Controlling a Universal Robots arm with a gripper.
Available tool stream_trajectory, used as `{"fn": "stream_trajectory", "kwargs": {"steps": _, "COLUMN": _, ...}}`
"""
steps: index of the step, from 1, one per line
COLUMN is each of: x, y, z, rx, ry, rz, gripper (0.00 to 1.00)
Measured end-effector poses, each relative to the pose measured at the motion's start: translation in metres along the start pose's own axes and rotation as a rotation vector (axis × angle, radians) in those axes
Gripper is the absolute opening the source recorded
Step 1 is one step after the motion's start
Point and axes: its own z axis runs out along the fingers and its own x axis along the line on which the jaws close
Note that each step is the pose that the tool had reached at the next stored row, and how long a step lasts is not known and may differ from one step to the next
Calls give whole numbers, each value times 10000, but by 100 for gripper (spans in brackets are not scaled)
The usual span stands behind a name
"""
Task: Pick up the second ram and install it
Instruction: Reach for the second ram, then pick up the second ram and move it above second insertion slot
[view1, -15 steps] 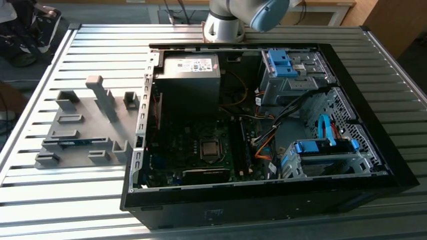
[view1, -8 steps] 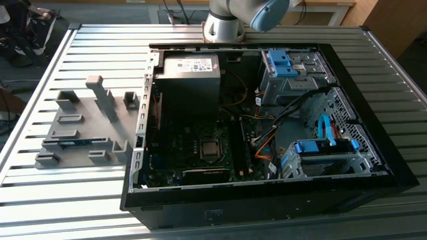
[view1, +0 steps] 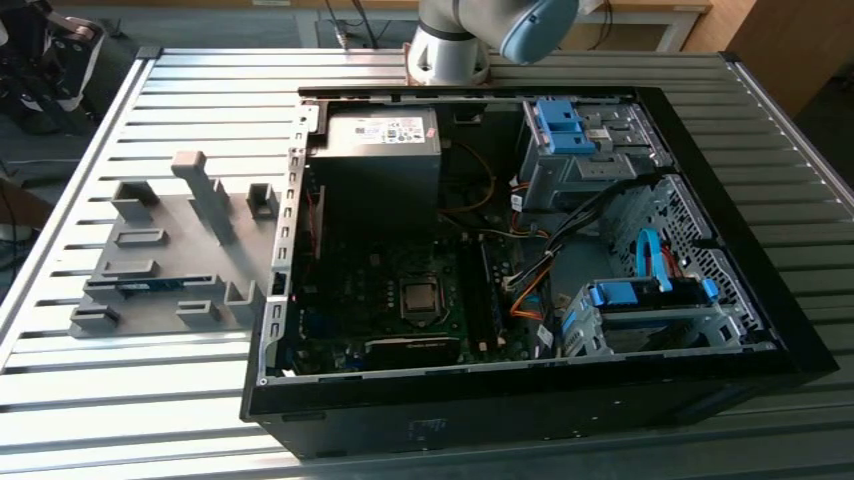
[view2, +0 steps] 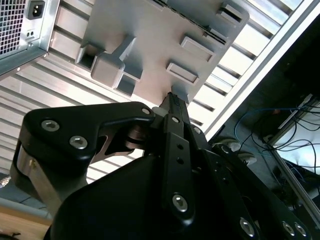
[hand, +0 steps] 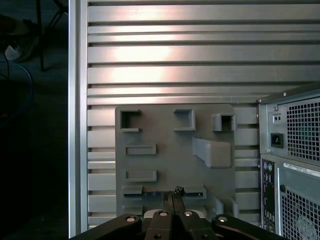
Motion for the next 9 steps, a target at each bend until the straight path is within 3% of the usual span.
{"fn": "stream_trajectory", "kwargs": {"steps": 9, "x": 2, "y": 0, "z": 0, "rx": 0, "ry": 1, "rz": 0, "gripper": 10}}
